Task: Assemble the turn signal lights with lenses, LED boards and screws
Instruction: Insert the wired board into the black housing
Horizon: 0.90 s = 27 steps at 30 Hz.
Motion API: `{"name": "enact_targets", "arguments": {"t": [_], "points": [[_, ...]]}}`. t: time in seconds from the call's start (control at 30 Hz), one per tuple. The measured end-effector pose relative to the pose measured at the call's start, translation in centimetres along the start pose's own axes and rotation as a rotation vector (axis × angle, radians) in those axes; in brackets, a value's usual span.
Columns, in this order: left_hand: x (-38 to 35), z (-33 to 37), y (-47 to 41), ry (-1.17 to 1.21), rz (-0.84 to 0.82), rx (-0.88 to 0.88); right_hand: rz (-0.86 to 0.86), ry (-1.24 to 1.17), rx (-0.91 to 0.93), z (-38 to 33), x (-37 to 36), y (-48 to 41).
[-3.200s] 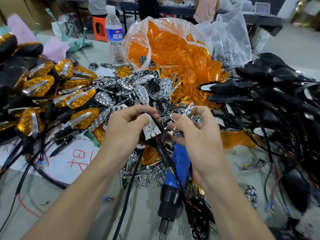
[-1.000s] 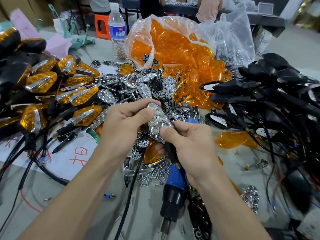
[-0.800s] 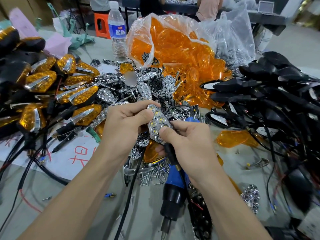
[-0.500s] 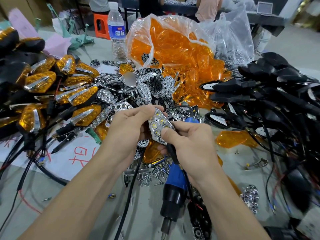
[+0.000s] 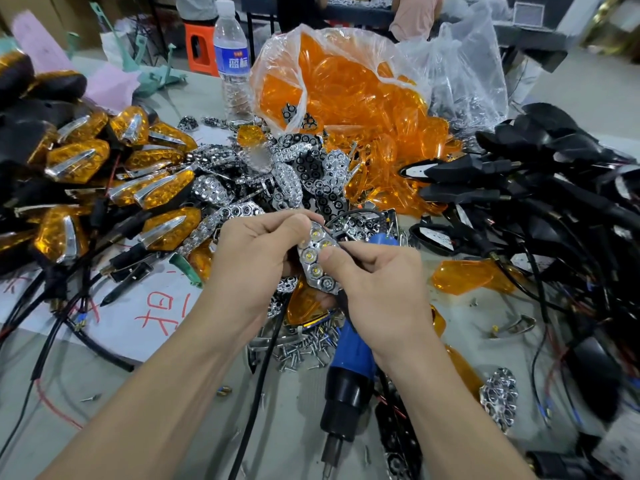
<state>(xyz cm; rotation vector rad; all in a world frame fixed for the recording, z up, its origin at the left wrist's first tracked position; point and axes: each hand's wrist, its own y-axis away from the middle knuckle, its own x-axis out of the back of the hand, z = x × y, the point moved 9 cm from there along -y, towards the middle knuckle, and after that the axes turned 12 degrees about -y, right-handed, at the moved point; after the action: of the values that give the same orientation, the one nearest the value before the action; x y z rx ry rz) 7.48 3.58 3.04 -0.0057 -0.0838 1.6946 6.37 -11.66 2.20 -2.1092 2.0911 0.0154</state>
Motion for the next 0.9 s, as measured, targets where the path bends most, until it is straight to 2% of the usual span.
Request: {"name": "enact_targets", "arguments": {"t": [0.17, 0.33, 0.5, 0.6, 0.77, 0.9], "points": [[-0.7, -0.4, 0.0, 0.026, -0.090, 0.053, 0.018, -0.048, 0.022, -0.3, 0.1, 0.0], [0.2, -0.1, -0.1, 0.021, -0.009, 0.012, 0.033, 0.041, 0.059, -0.4, 0.1, 0.2], [0.4, -0.3, 0.0, -0.012, 0.047, -0.027, -0.037, 0.214, 0.076, -0.7, -0.4, 0.2], [0.1, -0.3, -0.3, -0.001, 0.001, -0.029, -0.041, 0.130, 0.062, -0.4, -0.2, -0.1], [-2.0, -1.2, 0.1, 0.056, -0.214, 0.076, 0.012, -0.087, 0.041, 0.0, 0.9, -0.5], [-2.7, -0.8, 0.6, 0.083, -0.227, 0.044, 0.030, -0.108, 0.043, 0.0, 1.4, -0.5]]}}
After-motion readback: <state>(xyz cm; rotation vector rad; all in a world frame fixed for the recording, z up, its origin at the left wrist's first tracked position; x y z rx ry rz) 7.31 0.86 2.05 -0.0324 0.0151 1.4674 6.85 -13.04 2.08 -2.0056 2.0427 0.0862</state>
